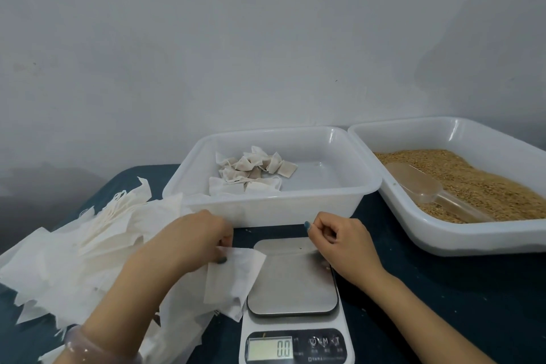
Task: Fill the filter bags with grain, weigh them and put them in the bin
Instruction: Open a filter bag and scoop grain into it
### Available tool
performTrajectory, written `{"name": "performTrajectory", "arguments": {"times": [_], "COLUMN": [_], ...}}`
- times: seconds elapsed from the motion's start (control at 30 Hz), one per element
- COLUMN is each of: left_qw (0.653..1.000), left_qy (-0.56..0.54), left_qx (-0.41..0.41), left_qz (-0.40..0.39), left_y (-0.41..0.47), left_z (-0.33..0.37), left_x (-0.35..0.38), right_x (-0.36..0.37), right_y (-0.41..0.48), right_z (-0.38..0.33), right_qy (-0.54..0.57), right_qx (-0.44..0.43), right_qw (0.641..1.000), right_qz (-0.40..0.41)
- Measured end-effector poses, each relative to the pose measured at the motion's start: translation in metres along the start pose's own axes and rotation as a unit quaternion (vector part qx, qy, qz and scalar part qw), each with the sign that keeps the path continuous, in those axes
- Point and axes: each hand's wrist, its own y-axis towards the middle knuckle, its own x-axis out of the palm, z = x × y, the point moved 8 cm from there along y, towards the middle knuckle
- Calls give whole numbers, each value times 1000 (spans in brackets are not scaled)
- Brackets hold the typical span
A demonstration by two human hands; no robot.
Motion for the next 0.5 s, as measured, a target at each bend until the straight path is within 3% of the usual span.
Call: {"name": "performTrajectory", "arguments": {"times": [0.33,0.5], "left_qw": [989,964], "left_qy": [80,57], "left_qx": [-83,-111], "left_qz": [90,234], "left_y": [-5,-21], "left_z": [-12,-3], "left_x": [-8,-41], "right_x": [2,2], "right_y": [1,1], "right_z": [-1,0], "right_qy": [0,-5], "right_qx": [6,9], "right_qw": [1000,1000], "right_qz": [-10,-11]}}
